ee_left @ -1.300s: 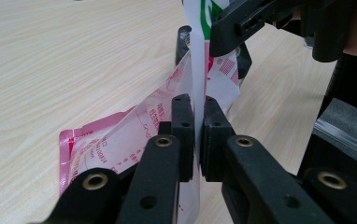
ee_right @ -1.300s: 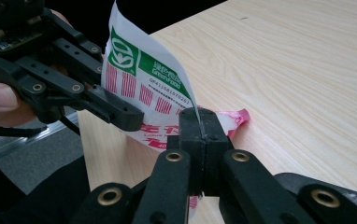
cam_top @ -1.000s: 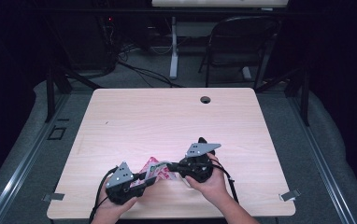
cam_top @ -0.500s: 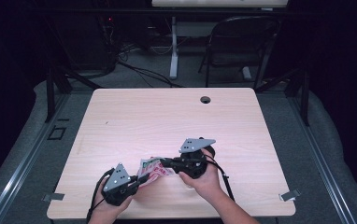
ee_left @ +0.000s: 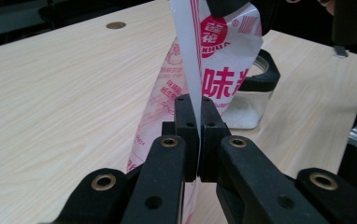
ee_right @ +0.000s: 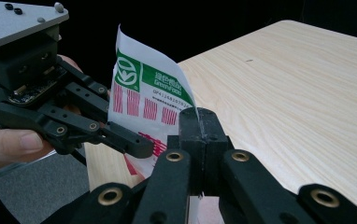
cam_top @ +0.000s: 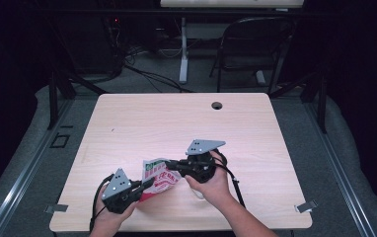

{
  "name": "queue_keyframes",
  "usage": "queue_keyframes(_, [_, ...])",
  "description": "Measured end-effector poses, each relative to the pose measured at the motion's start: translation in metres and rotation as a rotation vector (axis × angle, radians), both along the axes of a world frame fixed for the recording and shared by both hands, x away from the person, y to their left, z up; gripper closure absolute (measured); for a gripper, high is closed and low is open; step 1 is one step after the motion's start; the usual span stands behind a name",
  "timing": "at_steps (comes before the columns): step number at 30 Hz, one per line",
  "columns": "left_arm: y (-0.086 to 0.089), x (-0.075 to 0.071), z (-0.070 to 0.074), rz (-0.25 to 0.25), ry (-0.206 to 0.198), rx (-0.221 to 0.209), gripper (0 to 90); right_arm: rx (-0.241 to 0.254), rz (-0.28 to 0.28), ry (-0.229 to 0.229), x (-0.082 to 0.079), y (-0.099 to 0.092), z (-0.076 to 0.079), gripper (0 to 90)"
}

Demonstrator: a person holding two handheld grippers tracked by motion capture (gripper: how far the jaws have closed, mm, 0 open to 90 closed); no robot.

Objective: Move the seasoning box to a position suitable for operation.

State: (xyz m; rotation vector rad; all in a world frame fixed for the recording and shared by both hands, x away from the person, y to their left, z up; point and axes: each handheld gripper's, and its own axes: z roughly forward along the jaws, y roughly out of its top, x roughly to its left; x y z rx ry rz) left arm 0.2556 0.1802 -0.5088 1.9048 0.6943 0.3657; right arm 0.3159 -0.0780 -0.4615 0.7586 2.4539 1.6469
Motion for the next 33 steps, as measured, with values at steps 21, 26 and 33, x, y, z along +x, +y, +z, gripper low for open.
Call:
queue_keyframes(21, [-0.006, 0.022, -0.051, -0.001, 0.105, 0.080, 38.4, -0.004, 0.014, 0.004, 0.000, -0.005, -0.004, 90.0])
queue_keyframes(26, [-0.010, 0.022, -0.059, 0.023, 0.117, 0.087, 36.3, 0.001, 0.011, 0.008, 0.000, -0.006, -0.005, 90.0])
queue_keyframes(33, [-0.012, 0.025, -0.067, 0.052, 0.132, 0.082, 31.9, 0.000, 0.012, 0.009, 0.000, -0.008, -0.006, 90.0])
